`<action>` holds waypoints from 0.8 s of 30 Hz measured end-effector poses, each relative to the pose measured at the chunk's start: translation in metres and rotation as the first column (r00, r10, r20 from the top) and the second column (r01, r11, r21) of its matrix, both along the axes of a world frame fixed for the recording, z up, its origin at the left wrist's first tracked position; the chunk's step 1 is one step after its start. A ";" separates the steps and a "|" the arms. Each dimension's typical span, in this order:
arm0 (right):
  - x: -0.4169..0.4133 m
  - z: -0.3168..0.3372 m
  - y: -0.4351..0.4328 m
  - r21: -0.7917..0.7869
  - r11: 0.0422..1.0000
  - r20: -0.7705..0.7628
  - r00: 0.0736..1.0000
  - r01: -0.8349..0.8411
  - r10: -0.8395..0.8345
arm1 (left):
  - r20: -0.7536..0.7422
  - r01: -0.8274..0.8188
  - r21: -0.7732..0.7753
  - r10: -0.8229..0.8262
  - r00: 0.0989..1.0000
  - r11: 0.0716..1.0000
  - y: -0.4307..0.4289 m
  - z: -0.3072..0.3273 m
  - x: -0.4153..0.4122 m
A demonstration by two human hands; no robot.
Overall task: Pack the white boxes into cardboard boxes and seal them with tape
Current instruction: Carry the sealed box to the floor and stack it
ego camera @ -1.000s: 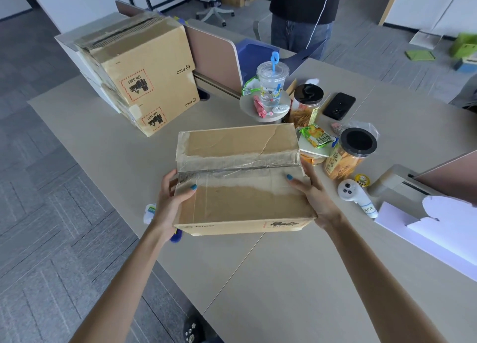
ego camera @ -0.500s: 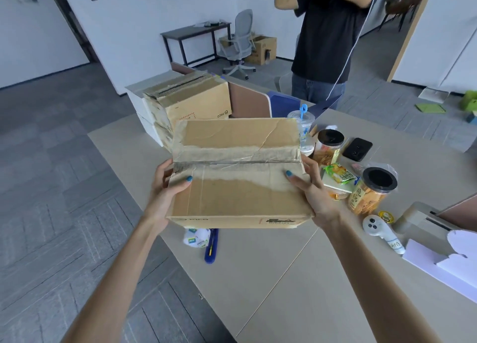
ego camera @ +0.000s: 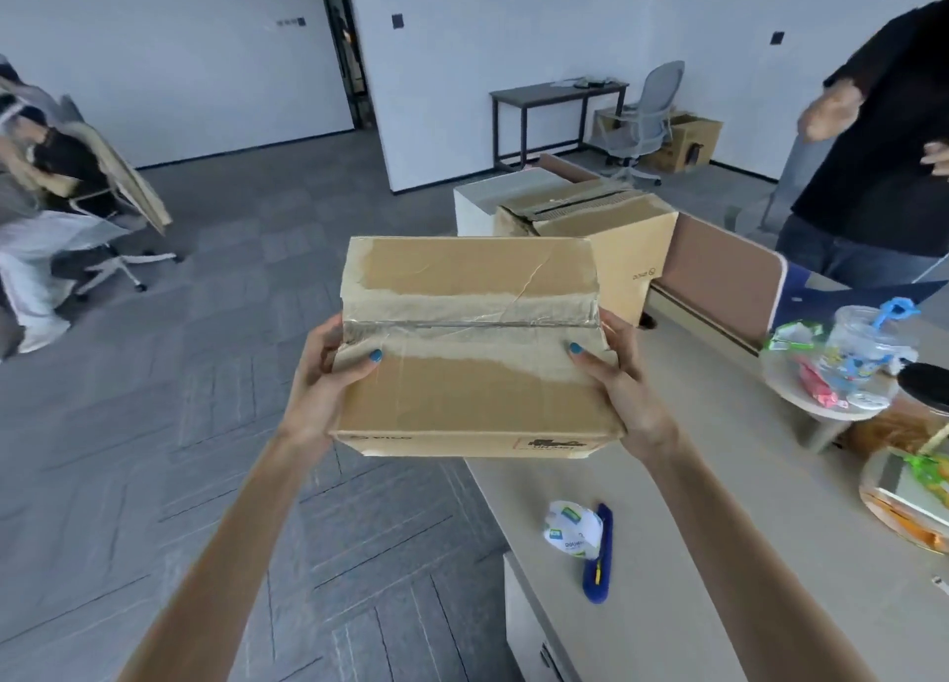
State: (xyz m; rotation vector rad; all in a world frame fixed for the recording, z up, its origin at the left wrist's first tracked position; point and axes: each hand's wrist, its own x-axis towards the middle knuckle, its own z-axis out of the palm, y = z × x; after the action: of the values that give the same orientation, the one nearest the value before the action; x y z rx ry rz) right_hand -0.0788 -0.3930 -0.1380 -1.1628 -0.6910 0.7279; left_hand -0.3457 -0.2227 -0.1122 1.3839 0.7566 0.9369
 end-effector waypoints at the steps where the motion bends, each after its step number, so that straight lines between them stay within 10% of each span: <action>1: -0.011 0.000 0.024 0.004 1.000 0.001 1.000 -0.011 0.011 | -0.002 -0.016 0.004 0.016 1.000 1.000 0.019 0.002 -0.013; 24: -0.121 -0.013 0.526 -0.043 0.971 0.047 0.971 -0.234 0.236 | 0.051 -0.236 -0.076 0.240 0.969 0.969 0.461 -0.025 -0.154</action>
State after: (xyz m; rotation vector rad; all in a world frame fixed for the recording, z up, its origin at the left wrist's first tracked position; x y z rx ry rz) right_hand -0.1998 0.1327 -0.1511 -1.1485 -0.8722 0.9153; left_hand -0.4997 0.2381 -0.1373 1.2162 0.9153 1.1235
